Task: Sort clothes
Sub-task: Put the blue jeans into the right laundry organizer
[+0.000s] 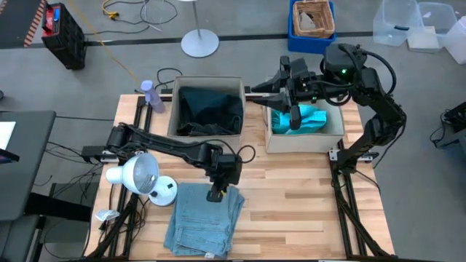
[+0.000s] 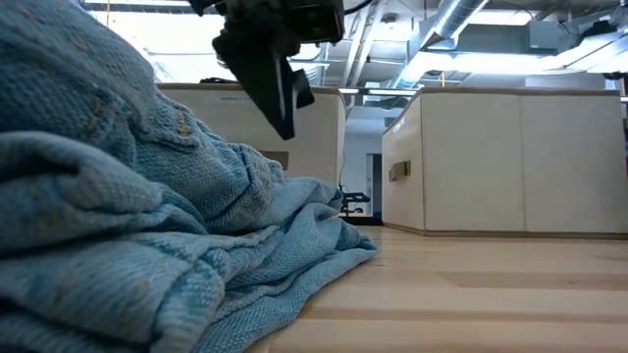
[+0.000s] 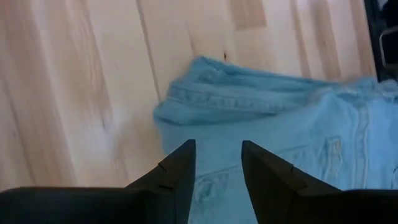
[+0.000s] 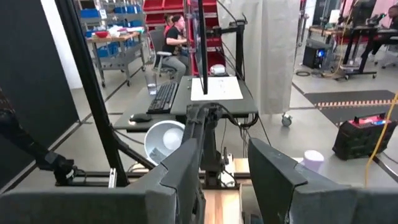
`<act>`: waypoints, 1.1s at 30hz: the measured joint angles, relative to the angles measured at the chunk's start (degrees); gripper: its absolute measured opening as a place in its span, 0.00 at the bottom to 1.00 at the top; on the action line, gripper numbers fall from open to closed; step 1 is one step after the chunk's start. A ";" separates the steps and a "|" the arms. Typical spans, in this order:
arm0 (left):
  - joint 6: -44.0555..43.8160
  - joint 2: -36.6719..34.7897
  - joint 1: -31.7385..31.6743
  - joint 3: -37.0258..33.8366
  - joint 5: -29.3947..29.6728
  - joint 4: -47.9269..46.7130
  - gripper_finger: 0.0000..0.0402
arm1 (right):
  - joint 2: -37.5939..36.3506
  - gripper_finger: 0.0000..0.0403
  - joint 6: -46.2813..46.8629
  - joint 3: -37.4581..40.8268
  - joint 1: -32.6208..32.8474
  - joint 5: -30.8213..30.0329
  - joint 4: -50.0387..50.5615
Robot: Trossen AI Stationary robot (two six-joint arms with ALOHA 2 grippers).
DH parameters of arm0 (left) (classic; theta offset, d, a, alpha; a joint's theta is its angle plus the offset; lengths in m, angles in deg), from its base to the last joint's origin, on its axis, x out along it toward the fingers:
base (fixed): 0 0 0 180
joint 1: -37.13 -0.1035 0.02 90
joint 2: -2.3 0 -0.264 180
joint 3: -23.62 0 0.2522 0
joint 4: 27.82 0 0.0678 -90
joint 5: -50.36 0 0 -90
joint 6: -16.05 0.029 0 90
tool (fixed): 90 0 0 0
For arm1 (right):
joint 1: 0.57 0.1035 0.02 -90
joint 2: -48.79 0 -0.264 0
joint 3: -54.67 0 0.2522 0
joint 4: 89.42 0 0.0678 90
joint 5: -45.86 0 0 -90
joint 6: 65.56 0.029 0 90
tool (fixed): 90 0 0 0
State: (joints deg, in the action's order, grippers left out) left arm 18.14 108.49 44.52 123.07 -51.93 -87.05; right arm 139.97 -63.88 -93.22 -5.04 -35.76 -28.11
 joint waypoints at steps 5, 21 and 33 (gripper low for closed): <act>0.28 -0.02 0.21 -1.10 -1.27 -1.07 0.41 | 0.00 0.38 0.21 0.00 0.42 -0.04 1.09; -2.55 0.69 0.25 -12.13 -2.64 3.10 0.54 | 0.00 0.38 -0.05 0.01 0.76 -0.09 1.06; -4.91 0.43 0.21 -20.79 -2.97 13.91 0.54 | 0.00 0.38 -0.20 0.01 1.11 -0.12 1.33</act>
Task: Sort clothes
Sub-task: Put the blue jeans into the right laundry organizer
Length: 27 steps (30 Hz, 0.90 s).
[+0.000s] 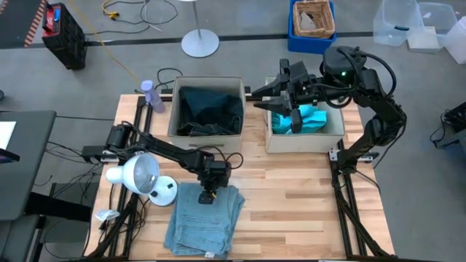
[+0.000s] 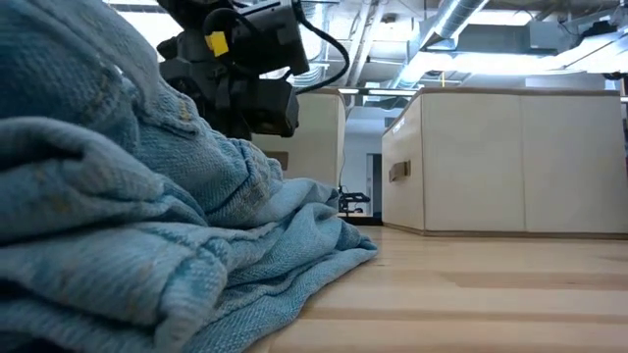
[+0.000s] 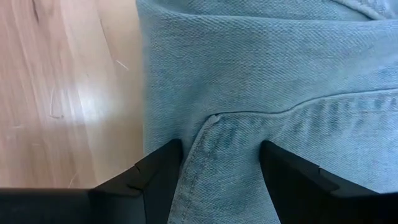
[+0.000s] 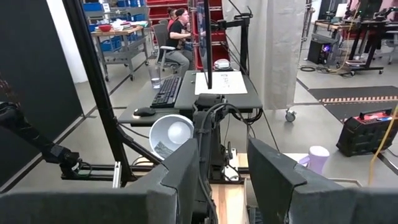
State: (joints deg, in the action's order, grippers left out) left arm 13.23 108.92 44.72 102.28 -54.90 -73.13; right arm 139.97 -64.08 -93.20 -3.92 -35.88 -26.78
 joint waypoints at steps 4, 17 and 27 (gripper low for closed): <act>-0.95 0.05 0.02 -0.78 0.51 -0.12 0.54 | 0.00 0.38 0.00 -0.01 0.00 -0.01 0.07; -4.01 0.49 -0.85 3.11 1.28 -1.57 0.54 | 0.00 0.38 0.46 0.00 0.00 0.01 0.20; -1.97 0.50 -1.33 11.26 3.38 -7.02 0.54 | 0.00 0.38 0.64 -0.01 0.00 0.00 0.21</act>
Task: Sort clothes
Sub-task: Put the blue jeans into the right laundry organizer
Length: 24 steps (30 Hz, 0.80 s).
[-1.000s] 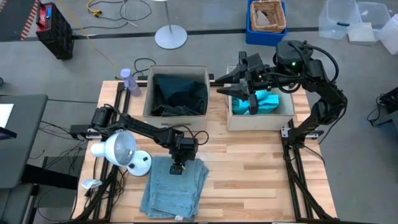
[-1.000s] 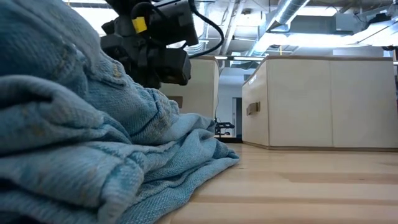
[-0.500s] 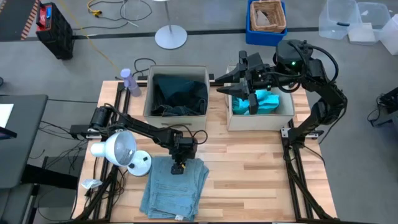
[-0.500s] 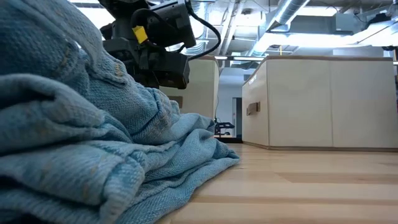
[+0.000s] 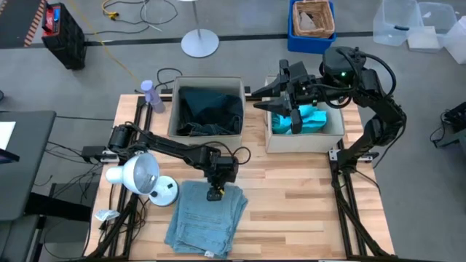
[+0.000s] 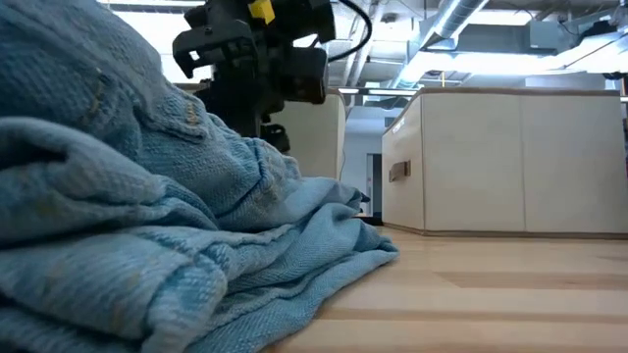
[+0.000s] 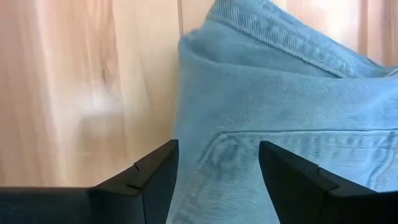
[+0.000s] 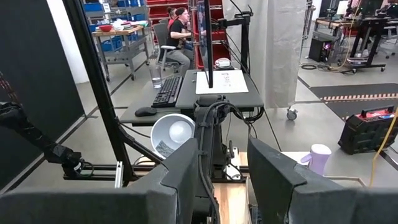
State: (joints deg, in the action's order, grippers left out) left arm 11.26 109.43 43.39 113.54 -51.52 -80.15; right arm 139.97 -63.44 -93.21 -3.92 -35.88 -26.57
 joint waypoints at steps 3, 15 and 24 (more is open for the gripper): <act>1.38 -0.04 0.00 0.04 0.66 -0.75 0.54 | 0.00 0.38 0.73 0.01 0.00 -0.01 0.03; 1.34 -0.16 -0.76 -8.12 -2.64 1.43 0.54 | 0.00 0.38 0.92 -0.01 0.50 0.01 0.17; 0.84 -0.47 -0.81 -12.42 -4.64 4.72 0.54 | 0.00 0.38 1.02 -0.01 0.72 0.00 0.16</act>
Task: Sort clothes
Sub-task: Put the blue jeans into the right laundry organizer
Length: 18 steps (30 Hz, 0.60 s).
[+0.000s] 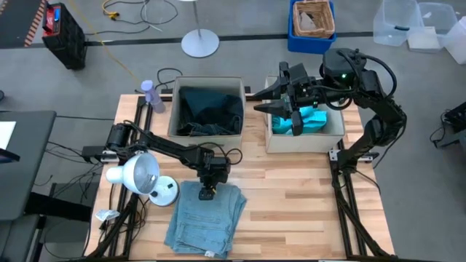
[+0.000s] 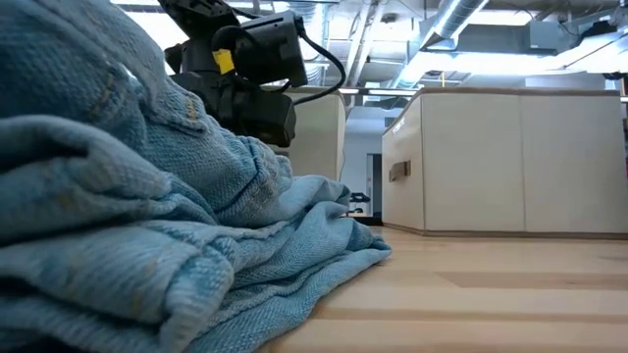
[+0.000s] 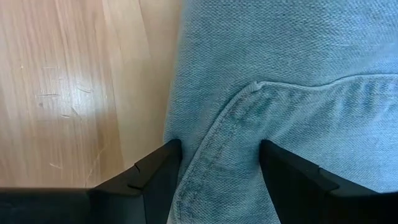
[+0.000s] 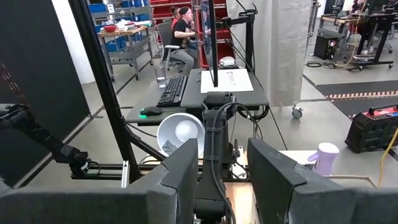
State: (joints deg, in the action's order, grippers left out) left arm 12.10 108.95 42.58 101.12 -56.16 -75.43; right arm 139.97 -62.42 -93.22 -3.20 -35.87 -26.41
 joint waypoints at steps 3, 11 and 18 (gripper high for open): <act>-0.04 0.04 0.00 -0.07 0.33 0.28 0.51 | 0.00 0.38 0.00 0.02 -0.01 0.00 0.00; 1.08 0.17 -0.50 -0.11 0.56 0.33 0.26 | 0.00 0.38 -0.03 0.01 0.00 -0.01 0.00; 0.77 0.20 -1.22 -0.11 -0.57 0.00 0.07 | 0.00 0.38 -0.12 0.00 -0.02 -0.01 0.00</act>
State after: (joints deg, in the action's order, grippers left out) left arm 12.87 109.15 41.36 101.01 -56.73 -75.43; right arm 139.97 -62.54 -93.22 -3.22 -35.88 -26.41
